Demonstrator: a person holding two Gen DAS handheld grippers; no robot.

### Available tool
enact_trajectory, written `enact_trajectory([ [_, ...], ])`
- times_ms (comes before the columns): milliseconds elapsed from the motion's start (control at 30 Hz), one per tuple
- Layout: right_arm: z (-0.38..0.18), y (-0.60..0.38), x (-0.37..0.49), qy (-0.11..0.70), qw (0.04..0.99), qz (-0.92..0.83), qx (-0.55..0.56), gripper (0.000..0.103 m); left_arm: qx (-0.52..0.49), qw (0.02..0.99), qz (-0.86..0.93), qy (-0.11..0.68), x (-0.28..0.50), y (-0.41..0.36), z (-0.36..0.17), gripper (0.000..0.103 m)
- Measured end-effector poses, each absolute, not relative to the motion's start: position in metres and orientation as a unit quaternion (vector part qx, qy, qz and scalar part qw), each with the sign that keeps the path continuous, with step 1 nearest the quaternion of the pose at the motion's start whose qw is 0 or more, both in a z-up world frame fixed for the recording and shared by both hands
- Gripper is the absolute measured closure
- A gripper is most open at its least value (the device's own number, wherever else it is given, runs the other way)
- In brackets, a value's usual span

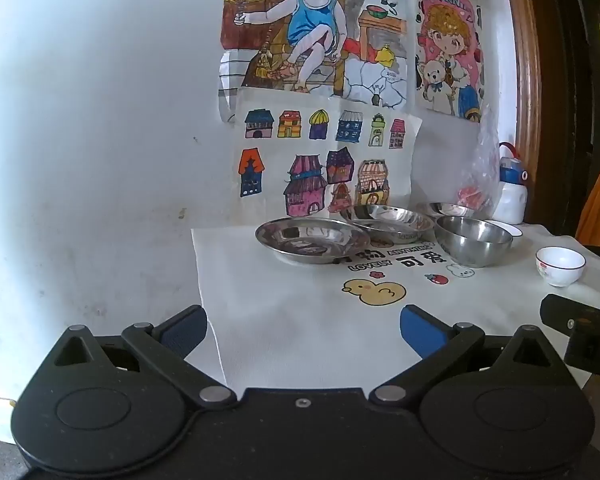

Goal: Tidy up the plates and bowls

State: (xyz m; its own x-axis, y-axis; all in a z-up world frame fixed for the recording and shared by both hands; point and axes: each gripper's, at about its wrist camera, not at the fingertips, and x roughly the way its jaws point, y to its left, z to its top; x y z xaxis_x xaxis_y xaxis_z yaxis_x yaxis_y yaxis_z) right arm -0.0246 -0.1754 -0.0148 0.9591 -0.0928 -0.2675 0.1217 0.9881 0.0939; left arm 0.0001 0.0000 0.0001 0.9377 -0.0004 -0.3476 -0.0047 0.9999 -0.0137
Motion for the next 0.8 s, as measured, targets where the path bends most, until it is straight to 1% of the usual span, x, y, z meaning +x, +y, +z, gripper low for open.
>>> enact_trajectory([
  [800, -0.0159, -0.1717, -0.0239, 0.135, 0.988, -0.06, 0.053, 0.0, -0.005, 0.985, 0.002, 0.17, 0.0011, 0.0019, 0.0037, 0.001],
])
